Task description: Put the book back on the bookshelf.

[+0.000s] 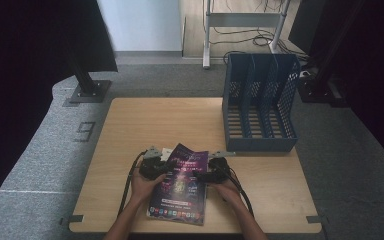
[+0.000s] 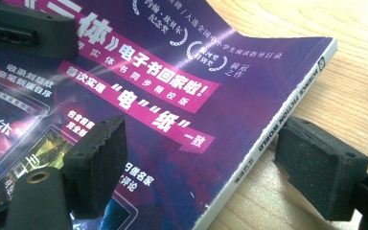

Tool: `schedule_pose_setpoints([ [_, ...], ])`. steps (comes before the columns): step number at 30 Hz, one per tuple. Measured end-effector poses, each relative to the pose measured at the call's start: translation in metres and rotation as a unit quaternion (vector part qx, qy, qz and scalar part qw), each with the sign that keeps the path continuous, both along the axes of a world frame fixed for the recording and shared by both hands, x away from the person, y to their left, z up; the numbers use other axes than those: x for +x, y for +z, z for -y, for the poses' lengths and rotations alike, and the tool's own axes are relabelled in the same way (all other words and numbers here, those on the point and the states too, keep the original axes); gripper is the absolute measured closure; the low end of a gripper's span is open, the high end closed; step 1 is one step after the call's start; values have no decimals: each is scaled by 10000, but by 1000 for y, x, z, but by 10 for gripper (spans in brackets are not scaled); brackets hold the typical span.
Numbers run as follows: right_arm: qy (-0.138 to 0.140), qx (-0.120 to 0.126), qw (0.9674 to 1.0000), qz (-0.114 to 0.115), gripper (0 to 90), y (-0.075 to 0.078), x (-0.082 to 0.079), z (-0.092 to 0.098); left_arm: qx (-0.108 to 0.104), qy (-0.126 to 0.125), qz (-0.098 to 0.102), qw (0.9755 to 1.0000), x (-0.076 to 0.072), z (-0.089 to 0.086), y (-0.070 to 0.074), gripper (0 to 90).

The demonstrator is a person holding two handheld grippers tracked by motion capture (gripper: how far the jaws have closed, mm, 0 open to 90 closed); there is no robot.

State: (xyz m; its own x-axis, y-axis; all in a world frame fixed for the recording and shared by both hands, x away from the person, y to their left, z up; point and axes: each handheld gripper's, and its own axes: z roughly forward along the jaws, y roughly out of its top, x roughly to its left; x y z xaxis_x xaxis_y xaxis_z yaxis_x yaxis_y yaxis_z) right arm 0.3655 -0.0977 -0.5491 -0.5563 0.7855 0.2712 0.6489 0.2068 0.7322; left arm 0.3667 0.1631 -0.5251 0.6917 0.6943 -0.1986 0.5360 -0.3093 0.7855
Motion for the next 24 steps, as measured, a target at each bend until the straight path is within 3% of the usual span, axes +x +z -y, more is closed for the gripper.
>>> schedule_pose_setpoints([
  [14, -76, -1, 9999, 140, 247, -2, 10, 4, 48, 21, -13, 10000, 1, -1, -2, 866],
  [19, -104, 9, 9999, 71, 261, -1, 17, 3, 42, 25, -36, 10000, 2, -2, -3, 866],
  [24, -141, 25, 9998, 110, 326, -2, 22, 2, 41, 28, -32, 10000, 1, -2, -3, 866],
])
